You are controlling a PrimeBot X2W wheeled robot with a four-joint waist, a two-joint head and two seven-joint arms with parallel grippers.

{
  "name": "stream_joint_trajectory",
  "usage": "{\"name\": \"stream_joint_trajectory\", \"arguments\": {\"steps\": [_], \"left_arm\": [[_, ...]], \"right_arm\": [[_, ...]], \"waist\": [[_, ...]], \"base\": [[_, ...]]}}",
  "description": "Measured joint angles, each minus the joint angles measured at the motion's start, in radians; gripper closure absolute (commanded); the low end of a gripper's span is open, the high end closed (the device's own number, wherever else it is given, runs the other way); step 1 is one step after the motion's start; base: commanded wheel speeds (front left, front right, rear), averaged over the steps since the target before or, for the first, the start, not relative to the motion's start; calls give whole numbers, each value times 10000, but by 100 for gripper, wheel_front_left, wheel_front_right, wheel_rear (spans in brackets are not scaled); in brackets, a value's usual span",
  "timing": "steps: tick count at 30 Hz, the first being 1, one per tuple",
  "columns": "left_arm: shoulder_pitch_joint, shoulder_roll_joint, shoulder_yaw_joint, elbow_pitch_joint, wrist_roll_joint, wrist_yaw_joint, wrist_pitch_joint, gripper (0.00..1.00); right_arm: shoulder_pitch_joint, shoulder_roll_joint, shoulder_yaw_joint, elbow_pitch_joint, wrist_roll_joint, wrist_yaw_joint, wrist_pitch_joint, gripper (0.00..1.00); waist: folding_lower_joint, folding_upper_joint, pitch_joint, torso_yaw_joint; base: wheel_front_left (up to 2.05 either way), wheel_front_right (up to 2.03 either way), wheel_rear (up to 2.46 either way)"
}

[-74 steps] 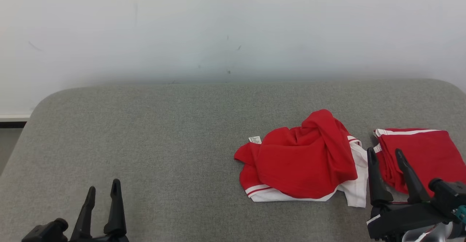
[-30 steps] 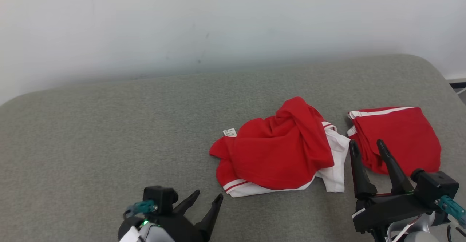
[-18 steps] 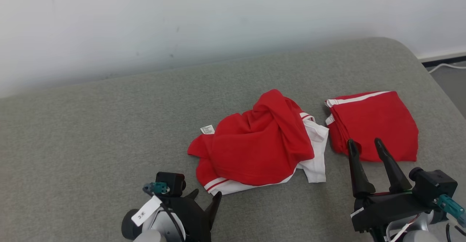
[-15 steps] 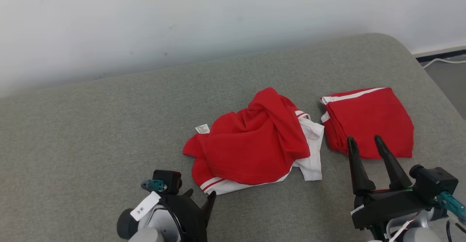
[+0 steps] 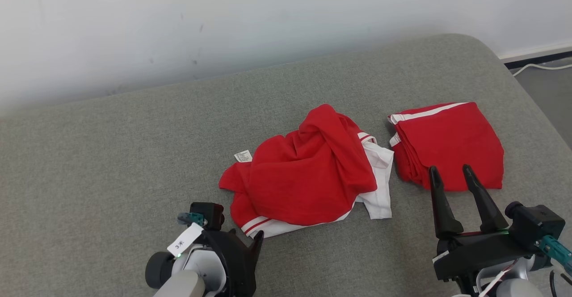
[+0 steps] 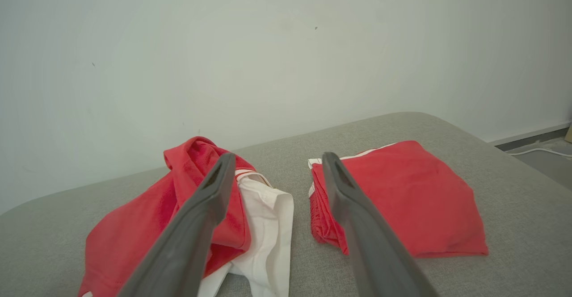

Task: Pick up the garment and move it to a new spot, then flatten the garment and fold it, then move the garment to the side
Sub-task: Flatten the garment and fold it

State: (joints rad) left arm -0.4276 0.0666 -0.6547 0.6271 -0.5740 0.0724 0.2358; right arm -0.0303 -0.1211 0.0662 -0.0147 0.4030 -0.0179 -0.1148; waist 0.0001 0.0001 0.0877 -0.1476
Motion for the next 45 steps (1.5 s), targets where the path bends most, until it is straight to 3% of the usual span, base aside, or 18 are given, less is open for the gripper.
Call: {"name": "stream_joint_trajectory", "arguments": {"steps": [10, 14, 15, 18, 24, 28, 31, 37, 45], "left_arm": [[-413, -92, 98, 537, -46, 134, -255, 0], [-514, -107, 40, 761, -77, 142, -337, 12], [-530, -113, 31, 792, -81, 142, -341, 22], [-578, -113, 13, 949, -174, 63, -353, 100], [-671, -167, 86, 1103, -261, 8, -499, 100], [-749, -226, 970, 913, -639, 259, -1172, 100], [-919, 92, 1547, 545, -662, 349, -1758, 100], [-927, 487, 2151, -637, -660, 431, -2748, 100], [-863, 731, 2044, -2872, -36, 474, -3469, 100]], "right_arm": [[-116, 40, 144, 50, 0, 36, 0, 0], [-202, 40, 98, 67, 2, 35, -27, 0], [-201, 36, 63, 81, 2, 35, -50, 0], [-202, 38, 56, 94, 2, 35, -88, 0], [-196, 40, -6, 125, 2, 6, -151, 0], [-140, 27, -169, 123, 10, -10, -224, 0], [-18, 27, -234, 130, 15, -15, -276, 0], [43, 44, -217, 194, 17, -44, -362, 0], [131, 73, -63, 249, 17, -42, -366, 0]], "waist": [[0, 0, 137, -119], [0, 0, 190, -237], [0, 0, 202, -251], [0, -1, 213, -276], [0, -1, 198, -259], [0, 0, 174, -140], [0, 0, 144, 22], [0, 0, -14, 391], [-2, 0, -356, 829]], "base": [[0, 0, 0], [0, 0, 0], [0, 0, 0], [0, 0, 0], [0, 0, 0], [0, 0, 0], [0, 0, 0], [0, 0, 0], [0, 0, 0]]}}
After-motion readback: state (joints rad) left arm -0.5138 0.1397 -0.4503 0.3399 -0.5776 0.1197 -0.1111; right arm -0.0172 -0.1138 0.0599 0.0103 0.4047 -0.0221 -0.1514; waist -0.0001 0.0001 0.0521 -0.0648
